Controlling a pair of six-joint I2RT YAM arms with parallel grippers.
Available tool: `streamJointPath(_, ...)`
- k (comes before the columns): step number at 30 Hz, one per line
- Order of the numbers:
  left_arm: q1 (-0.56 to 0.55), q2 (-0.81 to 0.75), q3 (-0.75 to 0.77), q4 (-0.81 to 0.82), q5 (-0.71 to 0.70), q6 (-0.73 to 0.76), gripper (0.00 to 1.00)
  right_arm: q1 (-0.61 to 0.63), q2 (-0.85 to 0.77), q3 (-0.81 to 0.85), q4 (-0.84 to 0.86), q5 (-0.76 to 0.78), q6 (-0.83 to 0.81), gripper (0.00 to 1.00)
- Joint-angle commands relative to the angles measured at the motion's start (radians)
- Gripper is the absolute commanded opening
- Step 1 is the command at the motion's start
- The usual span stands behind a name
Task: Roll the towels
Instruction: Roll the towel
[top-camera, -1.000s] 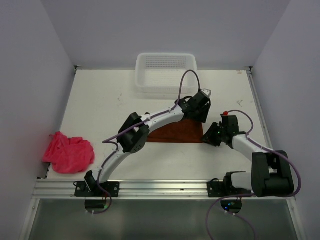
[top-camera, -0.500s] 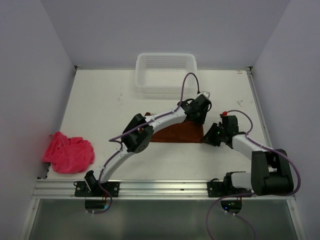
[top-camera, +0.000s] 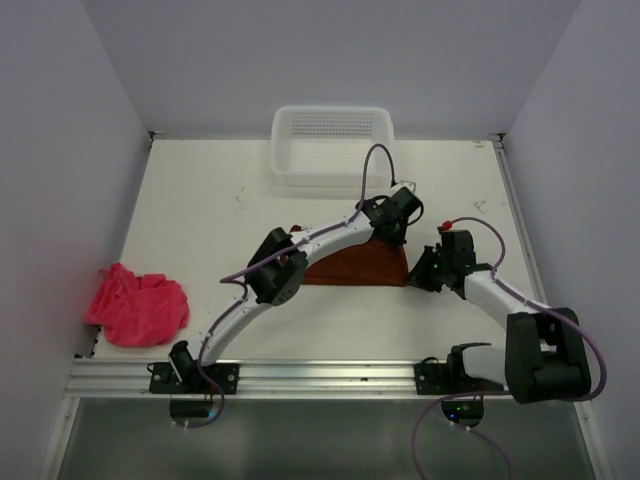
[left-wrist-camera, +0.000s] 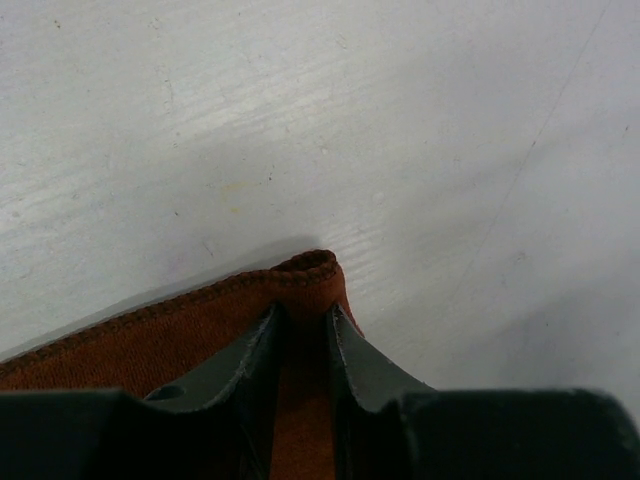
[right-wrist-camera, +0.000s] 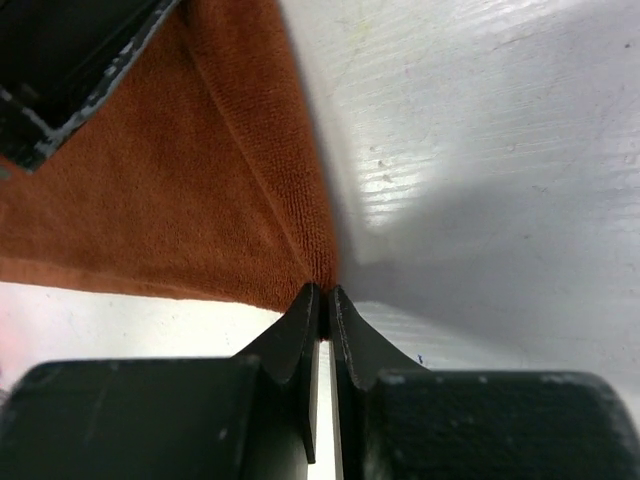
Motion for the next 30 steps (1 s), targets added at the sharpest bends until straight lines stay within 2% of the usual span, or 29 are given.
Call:
streamJointPath(1,0.016,-0.023,-0.015,-0.017,0.046,-0.044,0.27,0.041,-0.046,0.048,-0.084,0.084,-0.042,0.05)
streamJointPath(7,0.045,-0.105,-0.069,0.046,0.115,-0.073,0.26,0.159,-0.073,0.11,-0.162,0.201,-0.065,0.0)
streamJointPath(10,0.056,-0.138,-0.083,0.073,0.149,-0.078,0.21,0.189,-0.09,0.12,-0.191,0.265,-0.073,0.0)
streamJointPath(16,0.074,-0.158,-0.086,0.081,0.186,-0.07,0.18,0.205,-0.09,0.113,-0.201,0.279,-0.068,0.0)
streamJointPath(19,0.076,-0.169,-0.116,0.103,0.221,-0.067,0.12,0.219,-0.087,0.111,-0.201,0.297,-0.062,0.0)
streamJointPath(30,0.099,-0.236,-0.224,0.219,0.284,-0.066,0.11,0.282,-0.115,0.128,-0.205,0.336,-0.065,0.0)
